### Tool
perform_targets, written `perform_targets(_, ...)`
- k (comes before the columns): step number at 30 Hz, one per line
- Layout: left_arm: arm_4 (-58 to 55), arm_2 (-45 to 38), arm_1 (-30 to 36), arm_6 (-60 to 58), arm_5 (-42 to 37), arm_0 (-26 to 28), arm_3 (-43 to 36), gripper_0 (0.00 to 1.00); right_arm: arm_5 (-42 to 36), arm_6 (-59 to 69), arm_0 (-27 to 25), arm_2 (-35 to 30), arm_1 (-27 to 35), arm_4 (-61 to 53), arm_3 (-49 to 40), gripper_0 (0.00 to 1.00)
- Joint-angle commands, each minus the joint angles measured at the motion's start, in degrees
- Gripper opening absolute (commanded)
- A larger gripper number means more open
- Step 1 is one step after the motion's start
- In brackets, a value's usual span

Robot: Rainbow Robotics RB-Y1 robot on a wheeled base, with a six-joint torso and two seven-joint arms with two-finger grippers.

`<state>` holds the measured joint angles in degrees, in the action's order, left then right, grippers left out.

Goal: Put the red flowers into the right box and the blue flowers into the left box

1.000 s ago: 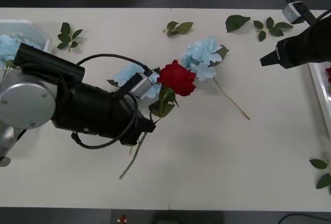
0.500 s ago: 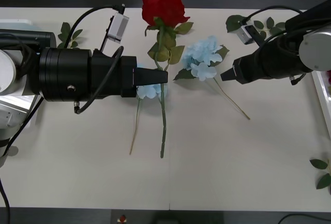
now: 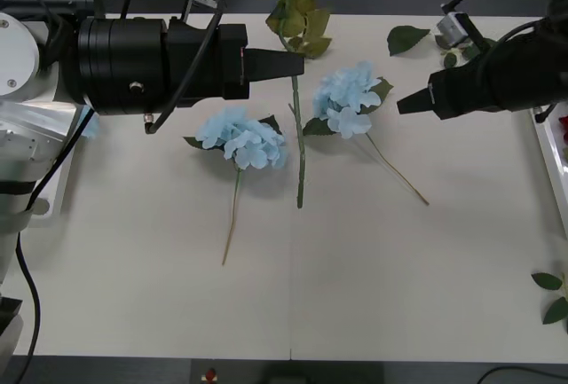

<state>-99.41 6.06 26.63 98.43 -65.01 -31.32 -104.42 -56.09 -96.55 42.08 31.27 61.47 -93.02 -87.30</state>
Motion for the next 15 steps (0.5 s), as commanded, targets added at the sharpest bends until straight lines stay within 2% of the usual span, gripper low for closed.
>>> perform_targets(1, -2.8, 0.6, -0.4, 5.3, 0.8, -3.0, 1.4, 0.00, 0.4, -13.1, 0.9, -0.8, 6.2, -13.0, 4.7, 0.89)
perform_targets(8, -4.7, 0.7, -0.4, 6.2, 0.7, -3.0, 1.8, 0.00, -5.1, -31.0, 0.2, -0.8, 9.8, -35.9, 15.2, 0.89)
perform_targets(10, -4.7, 0.7, -0.4, 6.2, 0.7, -3.0, 1.8, 0.00, -5.8, -32.4, 0.2, -0.8, 9.8, -37.1, 16.0, 0.89)
perform_targets(15, -4.7, 0.7, -0.4, 6.2, 0.7, -3.0, 1.8, 0.00, -11.7, -44.0, -2.4, -0.7, 9.7, -48.7, 22.5, 0.89)
